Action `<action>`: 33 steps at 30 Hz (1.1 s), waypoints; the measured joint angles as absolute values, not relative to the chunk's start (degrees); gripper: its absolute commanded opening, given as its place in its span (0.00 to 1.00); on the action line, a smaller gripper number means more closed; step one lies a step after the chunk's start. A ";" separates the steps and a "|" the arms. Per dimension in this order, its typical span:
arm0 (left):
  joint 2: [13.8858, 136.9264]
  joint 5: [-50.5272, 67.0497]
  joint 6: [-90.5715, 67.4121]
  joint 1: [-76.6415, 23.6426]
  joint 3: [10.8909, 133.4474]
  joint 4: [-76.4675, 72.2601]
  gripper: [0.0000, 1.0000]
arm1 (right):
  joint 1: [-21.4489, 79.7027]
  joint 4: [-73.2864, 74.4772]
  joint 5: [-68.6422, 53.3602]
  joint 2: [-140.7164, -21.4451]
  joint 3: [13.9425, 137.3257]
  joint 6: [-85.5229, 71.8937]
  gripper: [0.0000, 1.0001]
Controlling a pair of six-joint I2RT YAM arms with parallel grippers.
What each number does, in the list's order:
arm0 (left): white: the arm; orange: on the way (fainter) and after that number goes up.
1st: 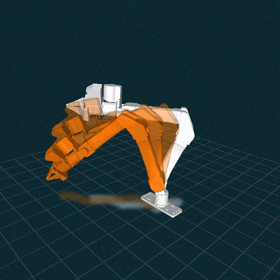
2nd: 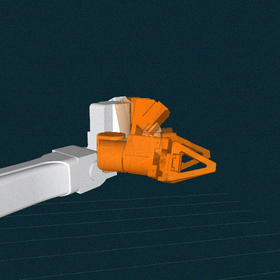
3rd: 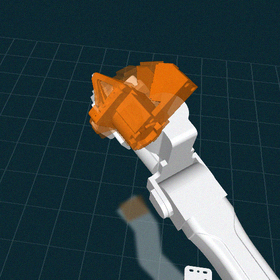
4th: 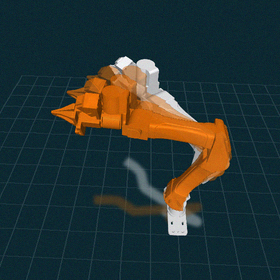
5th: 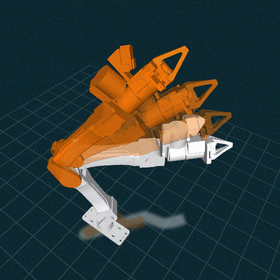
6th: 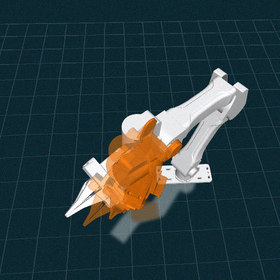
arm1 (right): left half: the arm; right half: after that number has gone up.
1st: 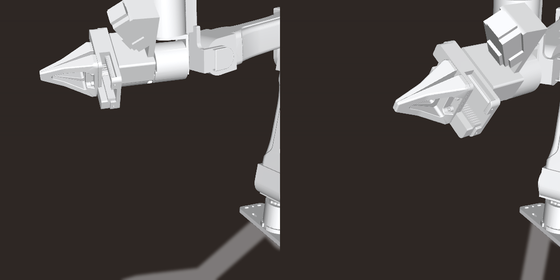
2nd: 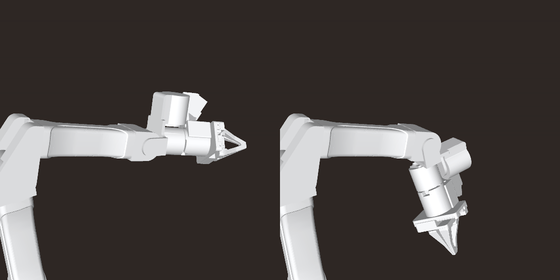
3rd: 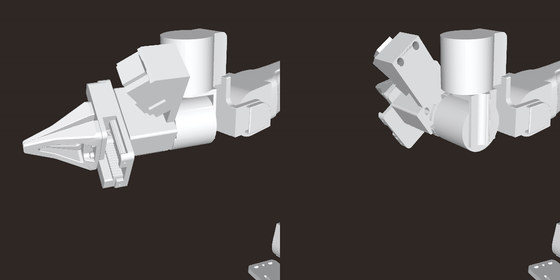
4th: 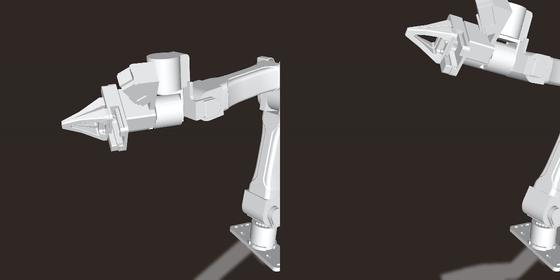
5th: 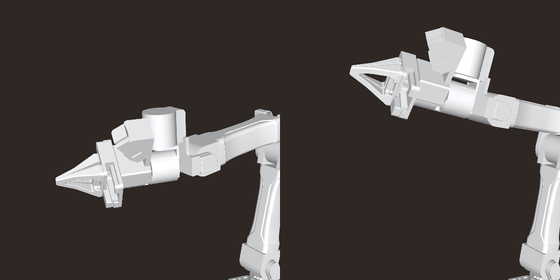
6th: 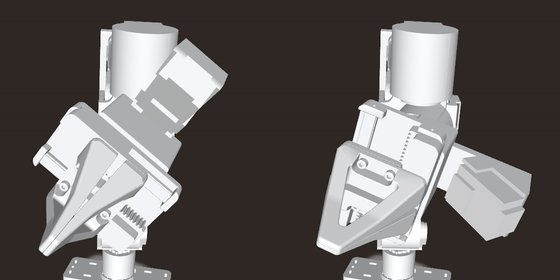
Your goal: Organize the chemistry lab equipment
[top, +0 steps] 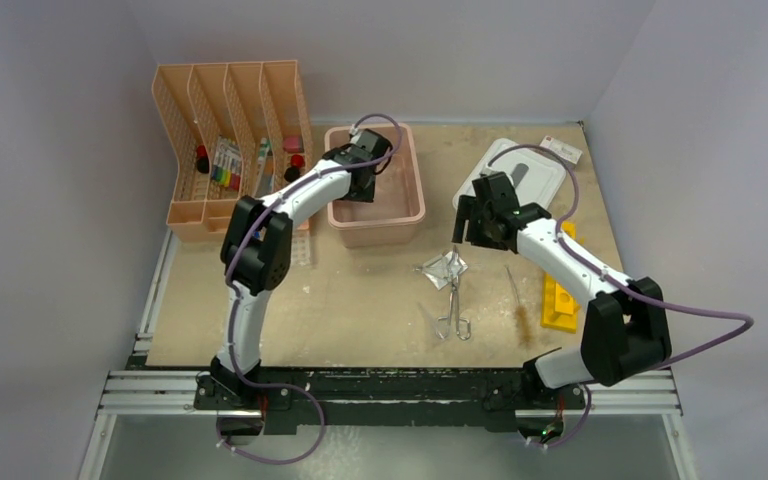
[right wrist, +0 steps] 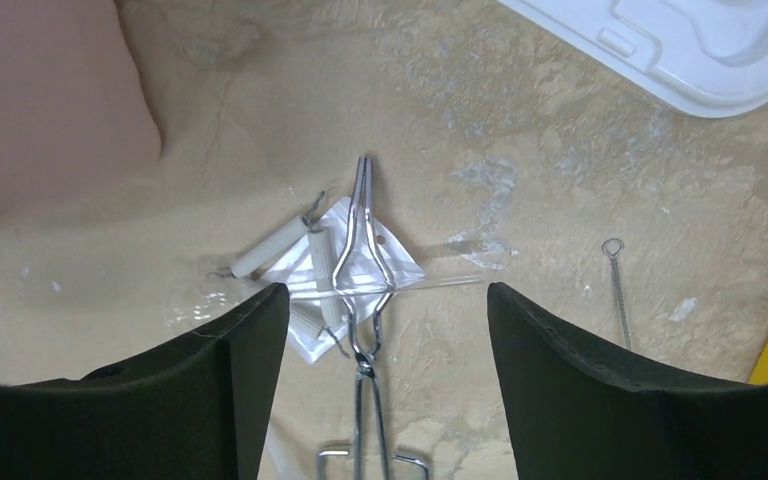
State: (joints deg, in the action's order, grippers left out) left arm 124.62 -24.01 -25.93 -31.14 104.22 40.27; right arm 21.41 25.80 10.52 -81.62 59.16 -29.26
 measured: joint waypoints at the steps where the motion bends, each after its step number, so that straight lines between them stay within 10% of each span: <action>1: 123.85 -23.81 -25.91 -31.14 104.22 40.38 0.44 | 21.41 25.23 10.02 -81.65 58.43 -28.05 0.71; 12: 106.28 -22.74 -24.38 -31.14 100.33 35.33 0.45 | 21.41 24.82 8.10 -85.01 57.39 -30.59 0.49; 22: 95.94 -18.98 -25.06 -31.14 88.40 30.46 0.45 | 21.41 28.97 13.39 -87.26 56.38 -59.13 0.64; 33: 94.04 -16.71 -25.08 -31.14 85.38 31.09 0.45 | 21.41 33.85 17.67 -92.73 54.61 -83.29 0.53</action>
